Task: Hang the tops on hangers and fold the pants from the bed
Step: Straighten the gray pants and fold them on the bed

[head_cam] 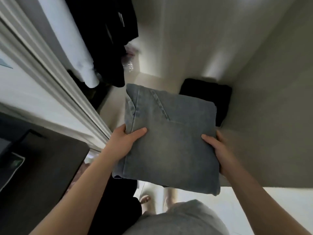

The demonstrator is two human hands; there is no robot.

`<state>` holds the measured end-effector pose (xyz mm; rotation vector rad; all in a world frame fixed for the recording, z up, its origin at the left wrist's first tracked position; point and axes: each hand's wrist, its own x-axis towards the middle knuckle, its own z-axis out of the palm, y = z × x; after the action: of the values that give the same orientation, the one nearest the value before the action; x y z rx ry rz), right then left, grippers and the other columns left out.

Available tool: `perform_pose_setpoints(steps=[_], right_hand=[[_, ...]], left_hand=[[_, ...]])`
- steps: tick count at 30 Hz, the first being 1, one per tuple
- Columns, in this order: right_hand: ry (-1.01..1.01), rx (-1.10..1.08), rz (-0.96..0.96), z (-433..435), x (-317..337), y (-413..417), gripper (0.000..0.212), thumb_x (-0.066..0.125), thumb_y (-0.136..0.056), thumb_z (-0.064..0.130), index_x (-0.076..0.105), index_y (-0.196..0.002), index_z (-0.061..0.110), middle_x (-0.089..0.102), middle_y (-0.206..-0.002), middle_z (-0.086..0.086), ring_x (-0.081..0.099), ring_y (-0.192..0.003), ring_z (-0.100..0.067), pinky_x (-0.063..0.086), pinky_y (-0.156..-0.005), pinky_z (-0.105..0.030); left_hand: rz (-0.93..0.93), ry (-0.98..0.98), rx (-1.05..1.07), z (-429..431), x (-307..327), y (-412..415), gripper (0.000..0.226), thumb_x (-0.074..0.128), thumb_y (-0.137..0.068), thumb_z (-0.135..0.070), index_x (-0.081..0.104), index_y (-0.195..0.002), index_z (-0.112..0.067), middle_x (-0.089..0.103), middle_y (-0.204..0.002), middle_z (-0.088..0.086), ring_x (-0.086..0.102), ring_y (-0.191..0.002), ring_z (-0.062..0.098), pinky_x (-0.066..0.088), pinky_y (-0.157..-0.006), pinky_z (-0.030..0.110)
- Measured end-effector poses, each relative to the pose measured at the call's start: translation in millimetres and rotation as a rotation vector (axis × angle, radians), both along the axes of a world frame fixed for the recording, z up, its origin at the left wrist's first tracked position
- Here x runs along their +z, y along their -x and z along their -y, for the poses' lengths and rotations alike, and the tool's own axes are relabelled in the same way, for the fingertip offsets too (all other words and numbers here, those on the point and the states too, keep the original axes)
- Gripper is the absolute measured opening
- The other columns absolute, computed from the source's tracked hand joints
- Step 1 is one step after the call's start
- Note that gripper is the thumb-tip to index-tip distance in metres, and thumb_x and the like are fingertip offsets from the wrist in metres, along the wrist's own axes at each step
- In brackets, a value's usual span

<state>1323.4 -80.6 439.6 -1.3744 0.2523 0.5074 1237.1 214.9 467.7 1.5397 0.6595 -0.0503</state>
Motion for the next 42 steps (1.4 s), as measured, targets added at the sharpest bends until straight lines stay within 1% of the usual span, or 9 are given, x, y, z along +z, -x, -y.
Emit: perform_pose_setpoints(steps=[7,11,14,18,24,32,34,37,42], right_hand=[[0.051,-0.038,-0.159,-6,-56,-51,0.048,0.081,-0.071,0.028,0.067,-0.117,0.021,0.076,-0.110,-0.002,0.074,-0.096,-0.021,0.059,-0.068,-0.030],[0.086,-0.045,-0.248,-18,-89,-67,0.032,0.073,-0.086,0.013,0.065,-0.116,0.017,0.077,-0.106,-0.003,0.075,-0.090,-0.019,0.059,-0.066,-0.029],[0.140,-0.014,-0.311,-30,-108,-76,0.032,0.073,-0.087,0.012,0.064,-0.118,0.017,0.077,-0.105,-0.001,0.074,-0.093,-0.021,0.060,-0.076,-0.034],[0.221,0.030,-0.313,-63,-135,-104,0.033,0.072,-0.090,0.011,0.062,-0.121,0.015,0.072,-0.116,-0.005,0.069,-0.105,-0.025,0.055,-0.095,-0.042],[0.255,0.093,-0.337,-129,-172,-137,0.031,0.069,-0.092,0.010,0.060,-0.118,0.022,0.070,-0.110,0.001,0.067,-0.086,-0.010,0.051,-0.062,-0.023],[0.354,0.099,-0.277,-182,-196,-171,0.061,0.064,-0.094,0.007,0.039,-0.148,0.020,0.062,-0.126,-0.006,0.063,-0.087,-0.011,0.049,-0.059,-0.018],[0.415,0.190,-0.232,-181,-192,-165,0.083,0.066,-0.093,0.009,0.017,-0.158,0.026,0.051,-0.139,-0.001,0.060,-0.108,-0.016,0.053,-0.077,-0.020],[0.732,0.424,0.047,-174,-187,-140,0.101,0.073,-0.084,0.020,0.006,-0.159,0.031,0.028,-0.160,0.000,0.035,-0.141,-0.026,0.038,-0.112,-0.044],[1.077,0.879,0.525,-170,-182,-89,0.104,0.072,-0.080,0.043,0.004,-0.159,0.036,-0.003,-0.168,0.000,0.001,-0.153,-0.028,0.016,-0.120,-0.049]], left_hand=[[-0.139,-0.012,-0.044,-7,-59,-70,0.063,0.087,-0.064,-0.045,0.071,-0.116,-0.013,0.077,-0.106,-0.001,0.073,-0.100,0.020,0.057,-0.091,0.039],[-0.249,-0.038,-0.030,-17,-106,-94,0.035,0.088,-0.072,-0.036,0.072,-0.100,-0.022,0.077,-0.087,-0.014,0.074,-0.086,0.012,0.059,-0.079,0.030],[-0.307,-0.079,-0.031,-30,-135,-105,0.046,0.087,-0.073,-0.038,0.072,-0.113,-0.020,0.073,-0.091,-0.016,0.070,-0.087,0.010,0.053,-0.069,0.022],[-0.340,-0.149,-0.016,-61,-168,-129,0.068,0.085,-0.065,-0.044,0.069,-0.122,-0.010,0.073,-0.110,0.002,0.068,-0.101,0.023,0.055,-0.088,0.037],[-0.375,-0.314,0.039,-113,-212,-159,0.051,0.080,-0.076,-0.038,0.066,-0.116,-0.010,0.071,-0.107,0.004,0.066,-0.105,0.032,0.052,-0.085,0.038],[-0.427,-0.573,0.049,-143,-242,-189,0.064,0.070,-0.090,-0.031,0.043,-0.143,-0.006,0.054,-0.140,0.021,0.052,-0.125,0.040,0.043,-0.101,0.043],[-0.437,-0.646,0.011,-133,-240,-185,0.078,0.068,-0.090,-0.030,0.027,-0.154,-0.011,0.041,-0.152,0.020,0.040,-0.137,0.040,0.035,-0.111,0.045],[-0.372,-0.809,-0.094,-111,-230,-163,0.091,0.070,-0.086,-0.033,0.015,-0.159,-0.025,0.018,-0.164,0.009,0.022,-0.146,0.036,0.027,-0.116,0.054],[-0.304,-0.976,-0.426,-94,-230,-112,0.091,0.065,-0.083,-0.062,0.013,-0.155,-0.042,-0.009,-0.167,-0.007,-0.004,-0.152,0.025,0.018,-0.118,0.058]])
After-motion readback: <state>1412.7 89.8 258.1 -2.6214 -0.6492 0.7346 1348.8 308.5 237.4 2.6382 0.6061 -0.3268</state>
